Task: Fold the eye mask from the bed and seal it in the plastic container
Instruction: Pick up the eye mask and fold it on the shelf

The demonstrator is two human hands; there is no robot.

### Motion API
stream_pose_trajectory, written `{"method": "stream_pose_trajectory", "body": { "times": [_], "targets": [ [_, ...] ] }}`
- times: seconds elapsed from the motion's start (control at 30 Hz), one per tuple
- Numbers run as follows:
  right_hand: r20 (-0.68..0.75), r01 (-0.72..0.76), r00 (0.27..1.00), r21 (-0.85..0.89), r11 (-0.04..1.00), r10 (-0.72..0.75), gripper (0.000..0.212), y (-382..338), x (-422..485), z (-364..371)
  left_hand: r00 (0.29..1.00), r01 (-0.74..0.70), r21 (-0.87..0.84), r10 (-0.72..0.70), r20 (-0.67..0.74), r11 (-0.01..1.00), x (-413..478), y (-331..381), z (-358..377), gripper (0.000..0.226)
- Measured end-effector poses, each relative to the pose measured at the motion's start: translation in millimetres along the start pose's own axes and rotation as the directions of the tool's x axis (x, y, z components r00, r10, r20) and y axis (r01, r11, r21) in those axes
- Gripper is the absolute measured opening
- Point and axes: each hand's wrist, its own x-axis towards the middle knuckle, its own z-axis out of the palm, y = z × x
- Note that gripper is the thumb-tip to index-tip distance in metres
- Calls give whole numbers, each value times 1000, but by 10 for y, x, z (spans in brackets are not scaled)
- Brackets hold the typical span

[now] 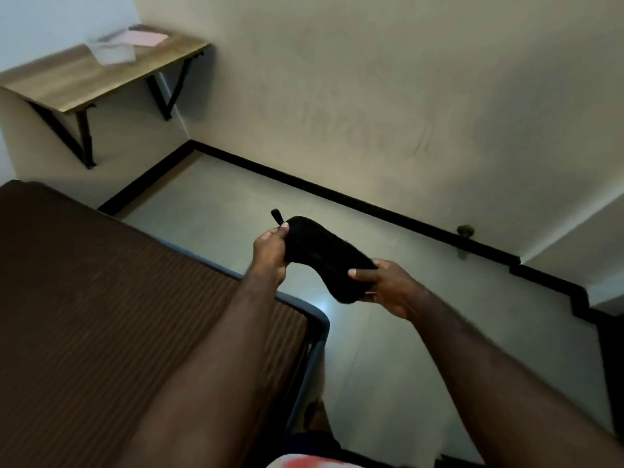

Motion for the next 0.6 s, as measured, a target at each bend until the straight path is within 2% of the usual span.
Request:
{"method": "stream_pose_trajectory", "body": {
  "times": [0.1, 0.17, 0.23, 0.37, 0.5, 0.6],
  "targets": [
    [-117, 41, 993, 141, 989, -24, 15, -274, 344, -150, 997, 28, -75, -33, -68, 997, 328, 128, 107, 12],
    [-129, 44, 991, 192, 980, -20, 7, -442, 578, -170, 996, 21, -77, -28, -84, 997, 514, 175, 163, 8],
    [-123, 34, 992, 219, 975, -7, 9, -607, 800, -161, 993, -1, -74, -8, -121, 997, 673, 200, 219, 12],
    [16, 23, 999, 258, 966, -29, 12, -907, 1289, -159, 973, -43, -102, 19, -230, 994, 990, 303, 369, 13],
    [118, 34, 991, 234, 972, -63, 30, -1170, 1832, -246, 951, -96, -150, 46, -304, 984, 1348, 460, 527, 14],
    [150, 20, 988, 174, 985, -47, 23, -1391, 2295, -390, 930, -130, -187, 54, -363, 974, 1646, 585, 692, 19]
  ]
}}
